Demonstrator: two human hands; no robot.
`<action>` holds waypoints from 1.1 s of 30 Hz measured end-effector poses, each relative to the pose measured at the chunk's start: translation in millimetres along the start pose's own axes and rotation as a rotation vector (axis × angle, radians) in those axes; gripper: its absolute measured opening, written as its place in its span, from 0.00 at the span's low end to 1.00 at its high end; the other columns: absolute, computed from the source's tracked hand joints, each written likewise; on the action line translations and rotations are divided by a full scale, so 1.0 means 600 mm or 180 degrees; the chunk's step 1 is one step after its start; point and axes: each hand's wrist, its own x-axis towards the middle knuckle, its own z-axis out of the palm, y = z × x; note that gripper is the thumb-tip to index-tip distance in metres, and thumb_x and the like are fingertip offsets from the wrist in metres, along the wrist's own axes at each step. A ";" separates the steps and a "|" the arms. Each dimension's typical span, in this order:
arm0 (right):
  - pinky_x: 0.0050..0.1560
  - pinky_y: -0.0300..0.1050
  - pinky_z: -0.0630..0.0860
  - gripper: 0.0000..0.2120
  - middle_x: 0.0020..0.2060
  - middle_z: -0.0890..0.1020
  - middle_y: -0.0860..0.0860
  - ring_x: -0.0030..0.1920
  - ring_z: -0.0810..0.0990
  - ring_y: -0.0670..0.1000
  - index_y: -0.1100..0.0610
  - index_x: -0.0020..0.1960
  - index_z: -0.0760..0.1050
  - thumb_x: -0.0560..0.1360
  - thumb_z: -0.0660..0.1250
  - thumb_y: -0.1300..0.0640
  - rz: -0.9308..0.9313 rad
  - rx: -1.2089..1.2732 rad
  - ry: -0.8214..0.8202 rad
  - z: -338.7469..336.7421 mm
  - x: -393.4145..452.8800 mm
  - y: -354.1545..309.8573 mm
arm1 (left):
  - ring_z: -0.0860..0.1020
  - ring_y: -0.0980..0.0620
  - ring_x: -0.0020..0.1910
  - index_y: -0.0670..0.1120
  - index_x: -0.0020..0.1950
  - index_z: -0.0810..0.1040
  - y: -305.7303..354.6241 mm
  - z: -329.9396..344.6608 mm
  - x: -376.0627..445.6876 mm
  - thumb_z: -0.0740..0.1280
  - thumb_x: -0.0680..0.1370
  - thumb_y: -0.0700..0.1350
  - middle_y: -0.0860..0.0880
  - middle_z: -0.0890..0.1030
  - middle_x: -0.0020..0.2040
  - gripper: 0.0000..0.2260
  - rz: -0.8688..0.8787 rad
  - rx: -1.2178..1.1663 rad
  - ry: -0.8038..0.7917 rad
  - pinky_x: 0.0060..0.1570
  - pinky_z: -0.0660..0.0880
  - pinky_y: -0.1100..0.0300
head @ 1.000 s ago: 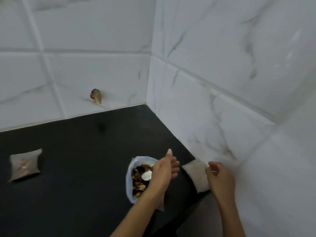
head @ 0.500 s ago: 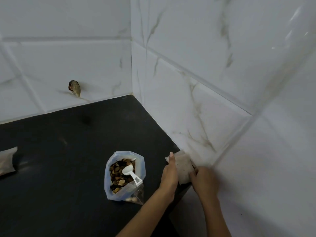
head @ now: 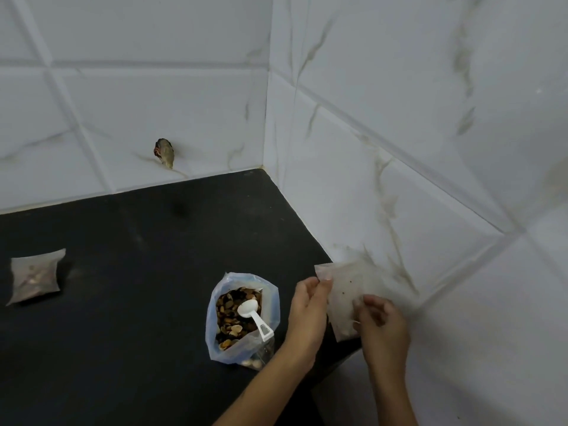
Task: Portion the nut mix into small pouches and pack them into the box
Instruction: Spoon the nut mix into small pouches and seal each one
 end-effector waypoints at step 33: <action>0.38 0.33 0.74 0.11 0.34 0.82 0.47 0.38 0.80 0.41 0.50 0.40 0.78 0.71 0.68 0.66 -0.0942 -0.0447 -0.2430 0.259 -0.276 -0.176 | 0.72 0.58 0.57 0.49 0.69 0.67 0.078 -0.439 -0.080 0.73 0.65 0.48 0.54 0.71 0.59 0.33 0.2894 0.2869 0.0942 0.58 0.74 0.54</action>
